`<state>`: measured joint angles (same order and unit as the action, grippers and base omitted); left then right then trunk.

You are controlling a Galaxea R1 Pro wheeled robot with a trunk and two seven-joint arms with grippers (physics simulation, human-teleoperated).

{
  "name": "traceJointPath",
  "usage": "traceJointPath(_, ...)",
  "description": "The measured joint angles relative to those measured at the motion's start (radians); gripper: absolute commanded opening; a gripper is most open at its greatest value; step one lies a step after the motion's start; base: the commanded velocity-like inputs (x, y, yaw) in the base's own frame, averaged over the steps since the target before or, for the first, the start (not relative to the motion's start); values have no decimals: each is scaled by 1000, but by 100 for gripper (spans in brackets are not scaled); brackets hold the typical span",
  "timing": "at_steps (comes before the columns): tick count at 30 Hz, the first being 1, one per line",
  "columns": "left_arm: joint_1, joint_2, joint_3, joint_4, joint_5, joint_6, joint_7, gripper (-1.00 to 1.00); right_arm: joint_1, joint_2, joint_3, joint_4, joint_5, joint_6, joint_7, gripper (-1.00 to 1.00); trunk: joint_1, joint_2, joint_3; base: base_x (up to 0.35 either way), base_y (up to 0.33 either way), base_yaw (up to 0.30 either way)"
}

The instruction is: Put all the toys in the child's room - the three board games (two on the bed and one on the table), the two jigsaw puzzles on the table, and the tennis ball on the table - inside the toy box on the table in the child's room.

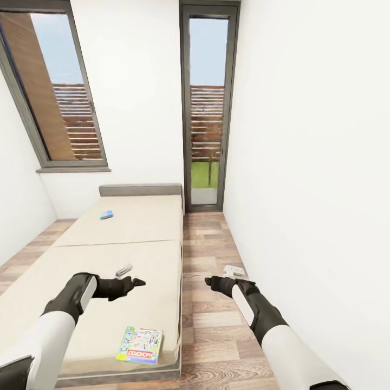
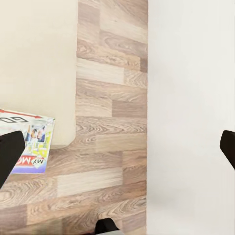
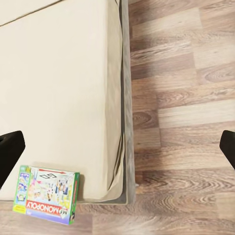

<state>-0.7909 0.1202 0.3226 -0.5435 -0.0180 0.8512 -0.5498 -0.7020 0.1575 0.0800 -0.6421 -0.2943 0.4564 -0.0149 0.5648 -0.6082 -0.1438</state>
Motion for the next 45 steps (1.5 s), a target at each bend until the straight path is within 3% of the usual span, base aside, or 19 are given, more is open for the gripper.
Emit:
traceJointPath(3,0,-4,33,21,-1,-26,35,100,0,0,1,0,-1,0,-1,100,12,-21,-9,-217,0,0)
traceJointPath(7,0,-5,50,29,0,-38,60,100,0,-1,-1,-1,-2,-1,-3,100,27,-49,-22,-212,0,0)
traceJointPath(33,0,-7,67,33,2,-47,68,100,0,2,-7,-2,-9,9,5,100,127,-231,-104,-26,0,0)
traceJointPath(36,0,-6,100,33,3,-52,68,100,0,2,-7,-2,-11,9,19,100,138,-252,-113,-224,0,0)
traceJointPath(42,0,-5,214,35,2,-60,69,100,0,5,-7,-2,-12,7,38,100,161,-294,-132,-137,0,0)
traceJointPath(45,0,-5,237,35,1,-61,69,100,0,5,-6,-2,-11,6,41,100,173,-316,-141,-35,0,0)
